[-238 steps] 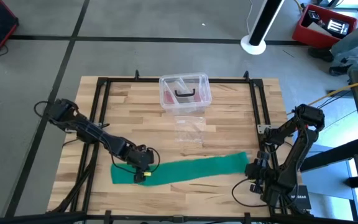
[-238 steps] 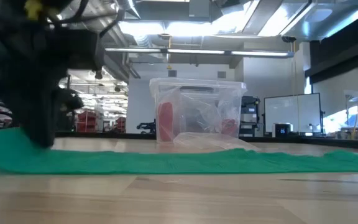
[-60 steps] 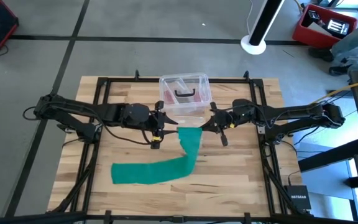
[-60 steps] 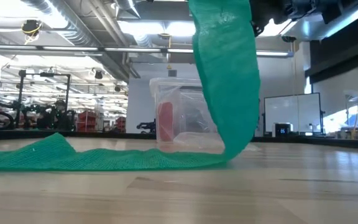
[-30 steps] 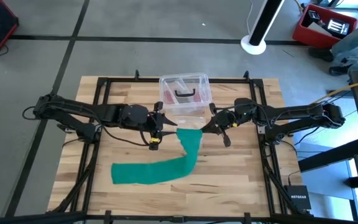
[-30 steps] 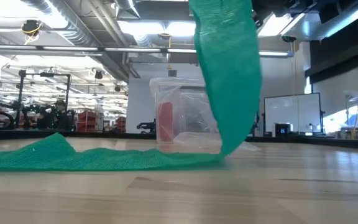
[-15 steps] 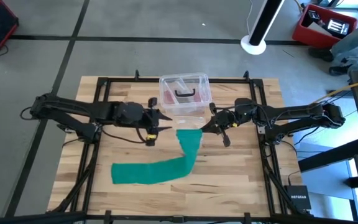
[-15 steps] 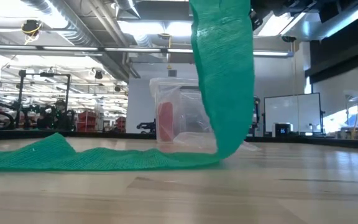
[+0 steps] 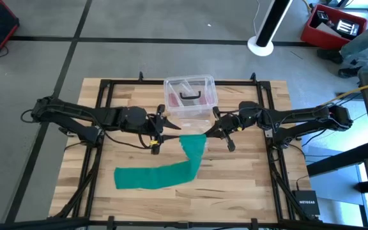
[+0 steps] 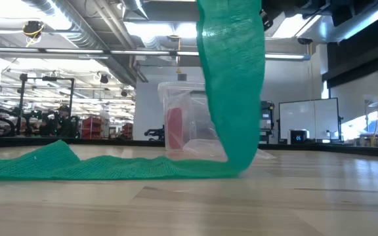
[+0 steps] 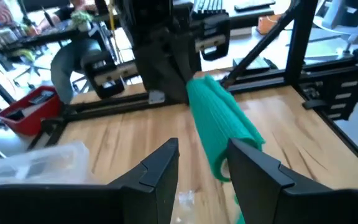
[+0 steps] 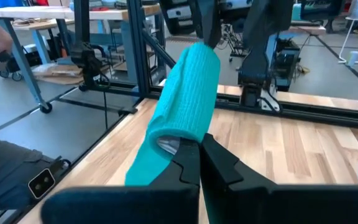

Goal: Roll bandage
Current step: Roll the green bandage

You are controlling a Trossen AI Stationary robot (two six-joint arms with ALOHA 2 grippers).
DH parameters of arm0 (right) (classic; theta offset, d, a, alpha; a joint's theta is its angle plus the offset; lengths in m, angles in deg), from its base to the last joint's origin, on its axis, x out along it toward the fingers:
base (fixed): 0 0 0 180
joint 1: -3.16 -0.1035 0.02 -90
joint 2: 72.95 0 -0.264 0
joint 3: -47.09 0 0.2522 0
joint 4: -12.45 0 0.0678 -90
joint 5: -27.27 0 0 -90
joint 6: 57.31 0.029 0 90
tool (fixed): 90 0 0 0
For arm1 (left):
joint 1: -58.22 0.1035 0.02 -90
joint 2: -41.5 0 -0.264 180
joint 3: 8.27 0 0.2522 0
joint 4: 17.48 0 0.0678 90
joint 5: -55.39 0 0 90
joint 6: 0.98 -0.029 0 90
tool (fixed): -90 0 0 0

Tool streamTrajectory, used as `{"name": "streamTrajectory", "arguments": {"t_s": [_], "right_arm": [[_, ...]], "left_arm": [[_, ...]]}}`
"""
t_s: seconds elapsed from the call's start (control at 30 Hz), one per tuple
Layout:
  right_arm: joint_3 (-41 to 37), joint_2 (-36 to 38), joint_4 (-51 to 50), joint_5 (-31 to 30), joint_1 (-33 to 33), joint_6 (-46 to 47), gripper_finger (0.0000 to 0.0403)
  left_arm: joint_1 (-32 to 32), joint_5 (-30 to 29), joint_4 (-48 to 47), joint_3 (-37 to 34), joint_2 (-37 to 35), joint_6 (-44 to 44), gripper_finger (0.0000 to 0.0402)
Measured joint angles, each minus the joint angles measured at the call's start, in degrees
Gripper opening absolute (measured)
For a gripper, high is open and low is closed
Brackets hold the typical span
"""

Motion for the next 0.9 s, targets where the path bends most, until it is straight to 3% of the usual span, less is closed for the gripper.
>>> {"name": "streamTrajectory", "arguments": {"t_s": [0.2, 0.9], "right_arm": [[-0.02, 1.16, 0.56, 0.04, 0.00, 0.99, 0.0000], [-0.02, -0.81, 3.14, 1.05, 0.00, 5.53, 0.0000]], "left_arm": [[-0.58, -0.01, -0.65, -1.38, -0.52, 3.00, 0.0129], [-1.38, 0.03, 1.76, -1.10, -0.91, -2.03, 0.0129]]}}
